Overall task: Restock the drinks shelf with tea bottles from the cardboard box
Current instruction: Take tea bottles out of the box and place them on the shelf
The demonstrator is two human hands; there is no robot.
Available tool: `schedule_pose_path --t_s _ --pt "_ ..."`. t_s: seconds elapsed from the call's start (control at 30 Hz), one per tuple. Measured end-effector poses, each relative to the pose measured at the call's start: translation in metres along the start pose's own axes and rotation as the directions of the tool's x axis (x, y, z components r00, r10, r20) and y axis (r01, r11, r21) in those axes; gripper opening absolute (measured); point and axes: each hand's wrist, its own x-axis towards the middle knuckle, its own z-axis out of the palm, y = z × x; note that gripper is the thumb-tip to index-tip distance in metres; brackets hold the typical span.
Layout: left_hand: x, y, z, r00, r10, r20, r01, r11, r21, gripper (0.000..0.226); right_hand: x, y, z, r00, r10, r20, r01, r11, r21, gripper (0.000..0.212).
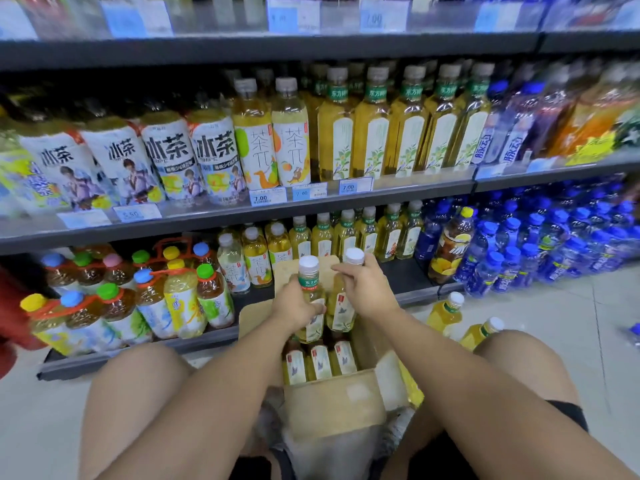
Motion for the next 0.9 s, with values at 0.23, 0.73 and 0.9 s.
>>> schedule_pose_path --t_s 0.23,0.73,0.9 --pt "-0.033 0.114 -0.135 0.945 0.255 -0.207 -0.252 0.967 0.042 0.058 0.038 -0.105 -0.145 0.952 -0.231 -0.198 0.227 0.973 -0.042 0.03" --pt "-0.037 0.286 -0.386 0.667 0.464 -0.583 -0.516 0.852 0.088 0.062 0.143 -0.293 -0.341 0.705 -0.522 -0.481 0.535 0.836 -0.122 0.027" --pt "0.007 0.282 -0.407 0.689 0.411 -0.597 -0.447 0.889 0.097 0.063 0.189 -0.305 -0.32 0.699 -0.558 -0.448 0.578 0.809 -0.106 0.027"
